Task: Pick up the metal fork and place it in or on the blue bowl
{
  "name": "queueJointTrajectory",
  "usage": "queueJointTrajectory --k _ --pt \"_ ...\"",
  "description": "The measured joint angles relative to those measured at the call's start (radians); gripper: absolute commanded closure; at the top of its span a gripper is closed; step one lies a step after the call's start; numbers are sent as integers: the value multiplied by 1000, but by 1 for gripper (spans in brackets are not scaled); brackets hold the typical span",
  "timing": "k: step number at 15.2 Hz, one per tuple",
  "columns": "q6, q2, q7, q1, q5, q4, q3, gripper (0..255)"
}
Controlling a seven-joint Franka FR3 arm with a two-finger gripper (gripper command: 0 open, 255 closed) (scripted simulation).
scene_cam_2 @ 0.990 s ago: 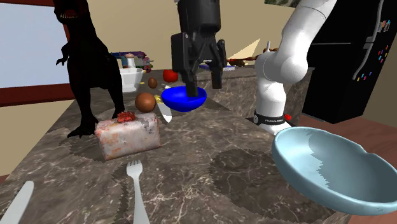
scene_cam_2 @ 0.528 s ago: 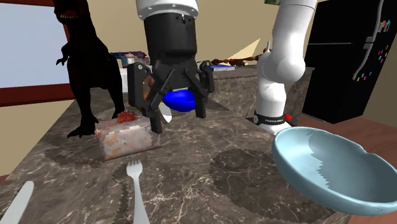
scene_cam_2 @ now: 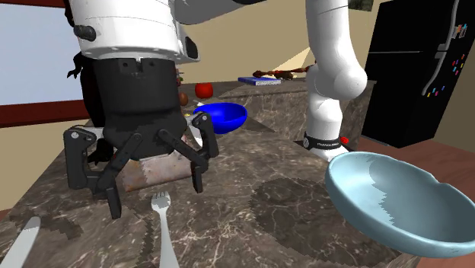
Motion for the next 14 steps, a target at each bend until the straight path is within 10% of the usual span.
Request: queueJointTrajectory --k 13,14 --pt "87 80 63 47 -71 -23 -35 0" --pt "87 80 63 47 -71 -23 -35 255"
